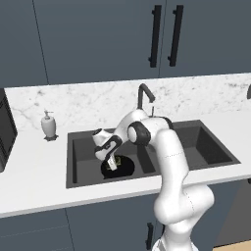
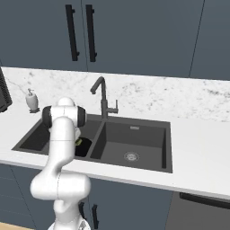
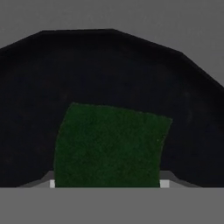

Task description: Pick the pan and sponge and place them into the sink. Then turn on the water.

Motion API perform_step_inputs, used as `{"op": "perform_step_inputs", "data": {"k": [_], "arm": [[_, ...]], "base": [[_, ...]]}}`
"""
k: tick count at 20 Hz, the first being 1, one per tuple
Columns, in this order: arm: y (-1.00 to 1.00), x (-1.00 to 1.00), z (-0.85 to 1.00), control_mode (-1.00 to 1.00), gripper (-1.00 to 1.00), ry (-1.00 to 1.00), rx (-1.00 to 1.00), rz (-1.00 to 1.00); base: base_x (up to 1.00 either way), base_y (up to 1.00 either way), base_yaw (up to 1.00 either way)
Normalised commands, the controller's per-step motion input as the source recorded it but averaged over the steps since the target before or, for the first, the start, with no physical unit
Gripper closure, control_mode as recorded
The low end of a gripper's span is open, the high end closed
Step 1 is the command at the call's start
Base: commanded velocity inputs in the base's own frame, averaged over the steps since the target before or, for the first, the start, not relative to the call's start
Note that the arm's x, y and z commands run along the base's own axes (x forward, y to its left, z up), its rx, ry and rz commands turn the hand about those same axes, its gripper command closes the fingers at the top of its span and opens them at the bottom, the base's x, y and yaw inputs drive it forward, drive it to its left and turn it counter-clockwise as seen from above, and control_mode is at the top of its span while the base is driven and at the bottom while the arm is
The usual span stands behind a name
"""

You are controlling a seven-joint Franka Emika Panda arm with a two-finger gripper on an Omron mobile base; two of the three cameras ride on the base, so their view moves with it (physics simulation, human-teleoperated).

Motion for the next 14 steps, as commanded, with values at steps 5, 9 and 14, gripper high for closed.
{"op": "perform_step_inputs", "data": {"k": [5, 9, 14], "arm": [[0.04, 0.19, -0.31, -1.00, -1.00, 0.00, 0.00, 0.00], [0.00, -0.08, 0.00, -1.00, -1.00, -0.07, 0.01, 0.00], [0.00, -0.06, 0.24, -1.00, -1.00, -0.10, 0.06, 0.00]], "base": [[0.00, 0.00, 0.00], [0.00, 0.00, 0.00], [0.00, 0.00, 0.00]]}}
